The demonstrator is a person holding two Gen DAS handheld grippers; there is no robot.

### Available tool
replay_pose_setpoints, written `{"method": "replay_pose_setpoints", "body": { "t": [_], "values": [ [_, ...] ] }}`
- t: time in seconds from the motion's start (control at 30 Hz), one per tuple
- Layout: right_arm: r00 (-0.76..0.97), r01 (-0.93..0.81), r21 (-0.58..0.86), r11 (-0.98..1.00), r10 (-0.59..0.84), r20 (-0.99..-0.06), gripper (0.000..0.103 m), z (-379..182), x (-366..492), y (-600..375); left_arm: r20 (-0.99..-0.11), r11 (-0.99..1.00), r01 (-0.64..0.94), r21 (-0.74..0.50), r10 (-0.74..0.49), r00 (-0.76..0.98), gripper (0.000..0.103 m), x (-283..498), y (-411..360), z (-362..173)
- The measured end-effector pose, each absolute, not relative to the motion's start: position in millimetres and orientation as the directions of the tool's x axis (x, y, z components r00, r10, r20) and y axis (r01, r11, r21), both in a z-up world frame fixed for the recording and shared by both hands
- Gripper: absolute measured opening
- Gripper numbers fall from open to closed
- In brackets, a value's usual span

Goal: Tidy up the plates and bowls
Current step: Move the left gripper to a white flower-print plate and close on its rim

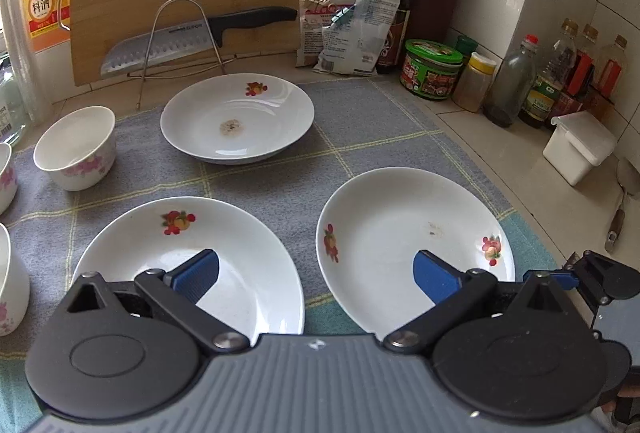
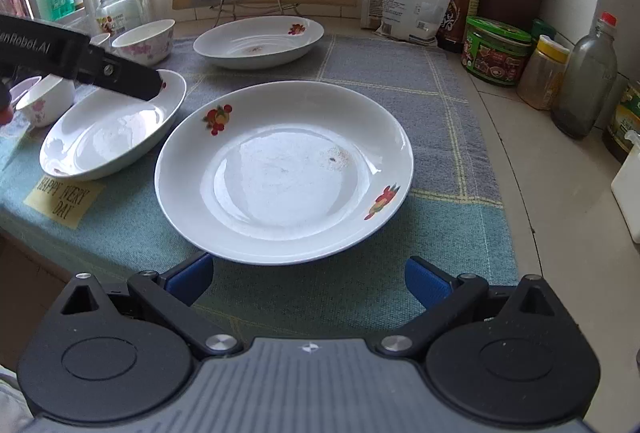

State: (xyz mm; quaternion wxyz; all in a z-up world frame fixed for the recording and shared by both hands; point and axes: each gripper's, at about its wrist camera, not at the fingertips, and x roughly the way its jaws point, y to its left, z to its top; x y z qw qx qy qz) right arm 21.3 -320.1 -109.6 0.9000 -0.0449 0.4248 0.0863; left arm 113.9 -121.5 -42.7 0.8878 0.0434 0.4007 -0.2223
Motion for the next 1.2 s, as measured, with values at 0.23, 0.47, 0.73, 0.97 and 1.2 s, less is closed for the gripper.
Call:
{"method": "replay_pose_setpoints", "body": {
  "t": [0.23,0.47,0.73,0.97,1.2],
  "values": [
    [0.596,-0.269,-0.016,0.963,0.153,-0.788,0.103,-123,31,-323,-0.734,0.866,0.493,-0.084,-0.389,0.557,0.102,135,-143,-48],
    [0.602,-0.346,-0.020,0.938,0.205,-0.771,0.103,-125,36,-329,-0.753,0.826,0.561,-0.051,-0.401,0.522,0.102,153,-166,-56],
    [0.630,-0.408,-0.020,0.913,0.265,-0.730,0.103,-128,31,-337,-0.780,0.783,0.621,-0.048,-0.418,0.466,0.102,173,-188,-67],
    [0.647,-0.459,-0.019,0.888,0.320,-0.692,0.103,-131,30,-344,-0.828,0.735,0.676,-0.049,-0.409,0.384,0.102,186,-203,-80],
    [0.641,-0.498,-0.018,0.867,0.354,-0.680,0.103,-133,38,-347,-0.860,0.714,0.695,-0.085,-0.405,0.311,0.087,197,-208,-87]
  ]
}}
